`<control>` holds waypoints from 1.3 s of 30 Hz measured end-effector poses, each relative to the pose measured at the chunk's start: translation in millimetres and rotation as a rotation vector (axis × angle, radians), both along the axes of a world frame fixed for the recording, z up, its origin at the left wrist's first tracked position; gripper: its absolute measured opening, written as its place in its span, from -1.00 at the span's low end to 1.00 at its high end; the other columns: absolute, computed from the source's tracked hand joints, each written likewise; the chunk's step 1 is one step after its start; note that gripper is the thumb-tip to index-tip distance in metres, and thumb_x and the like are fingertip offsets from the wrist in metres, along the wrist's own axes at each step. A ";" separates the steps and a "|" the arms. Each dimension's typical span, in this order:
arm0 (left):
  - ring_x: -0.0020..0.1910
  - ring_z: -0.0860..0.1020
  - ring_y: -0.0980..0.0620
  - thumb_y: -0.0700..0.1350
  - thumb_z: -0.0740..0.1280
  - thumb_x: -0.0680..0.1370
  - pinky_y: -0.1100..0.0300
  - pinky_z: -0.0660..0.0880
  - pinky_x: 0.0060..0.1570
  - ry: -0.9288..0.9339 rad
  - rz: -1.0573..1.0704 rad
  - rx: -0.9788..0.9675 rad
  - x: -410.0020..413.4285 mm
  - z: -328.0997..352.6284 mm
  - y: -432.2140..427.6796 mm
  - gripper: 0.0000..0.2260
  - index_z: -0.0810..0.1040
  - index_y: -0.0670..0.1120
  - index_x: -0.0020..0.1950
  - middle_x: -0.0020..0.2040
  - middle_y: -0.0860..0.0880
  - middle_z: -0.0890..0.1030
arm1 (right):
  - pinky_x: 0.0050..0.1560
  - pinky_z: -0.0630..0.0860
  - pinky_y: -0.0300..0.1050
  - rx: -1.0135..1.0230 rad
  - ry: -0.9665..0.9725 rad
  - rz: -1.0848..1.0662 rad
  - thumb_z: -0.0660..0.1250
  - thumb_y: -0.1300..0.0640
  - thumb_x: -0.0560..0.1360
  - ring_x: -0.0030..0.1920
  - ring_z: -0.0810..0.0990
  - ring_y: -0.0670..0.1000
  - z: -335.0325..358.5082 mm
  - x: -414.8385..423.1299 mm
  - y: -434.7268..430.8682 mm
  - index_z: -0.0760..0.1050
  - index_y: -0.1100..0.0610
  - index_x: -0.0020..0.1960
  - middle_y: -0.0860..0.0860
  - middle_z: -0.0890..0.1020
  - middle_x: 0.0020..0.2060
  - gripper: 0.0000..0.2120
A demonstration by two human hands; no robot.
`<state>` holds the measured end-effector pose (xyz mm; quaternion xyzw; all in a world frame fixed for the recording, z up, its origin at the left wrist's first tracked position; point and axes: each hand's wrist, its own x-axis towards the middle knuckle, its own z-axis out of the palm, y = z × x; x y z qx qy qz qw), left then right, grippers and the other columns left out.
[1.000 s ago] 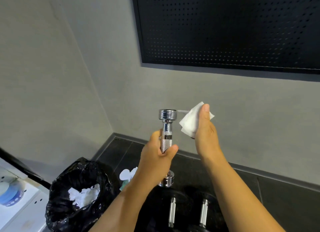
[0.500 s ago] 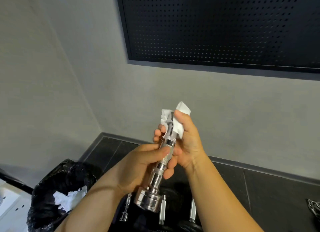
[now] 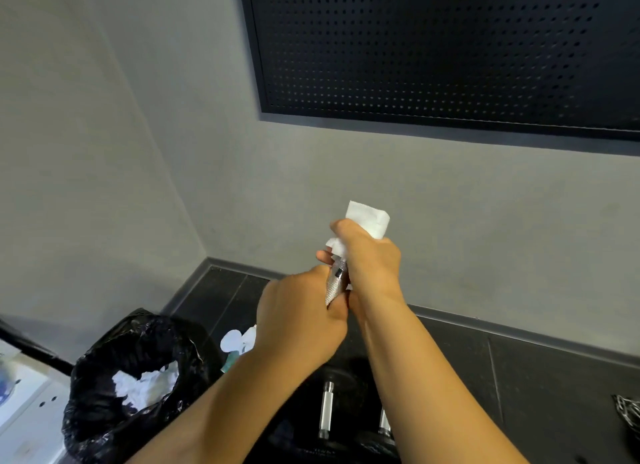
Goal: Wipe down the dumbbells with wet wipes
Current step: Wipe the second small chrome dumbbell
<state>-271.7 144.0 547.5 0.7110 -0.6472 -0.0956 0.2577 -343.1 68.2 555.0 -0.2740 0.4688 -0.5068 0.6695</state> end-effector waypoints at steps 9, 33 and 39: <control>-0.44 0.47 0.03 -0.01 0.32 0.54 0.17 0.39 -0.34 0.782 -0.254 0.200 24.2 -10.2 -7.2 -0.72 0.54 -0.21 -0.23 -0.40 -0.11 0.52 | -0.34 0.50 -0.19 0.017 -0.210 0.163 0.36 0.15 0.43 -0.37 0.65 -0.02 -6.5 -5.3 4.2 0.49 0.18 -0.12 0.05 0.54 -0.37 -0.89; -0.08 0.54 0.04 0.05 0.04 0.64 0.10 0.16 0.13 0.100 0.023 0.147 8.0 -30.9 -11.2 -0.82 0.36 0.03 0.14 -0.17 0.06 0.59 | -0.08 0.59 -0.02 -0.038 -0.039 0.202 0.48 0.04 0.37 -0.18 0.63 0.09 -18.5 -4.4 6.9 0.54 0.14 0.01 0.15 0.64 -0.18 -0.72; -0.15 0.56 0.07 0.11 0.05 0.63 0.13 0.09 0.14 0.236 -0.008 0.180 14.8 -31.8 -10.2 -0.74 0.41 0.00 0.12 -0.37 0.09 0.44 | 0.13 0.47 0.01 -0.095 -0.386 0.496 0.26 0.04 0.31 0.09 0.55 0.20 -29.3 -34.0 1.6 0.39 0.29 0.31 0.28 0.56 0.11 -0.39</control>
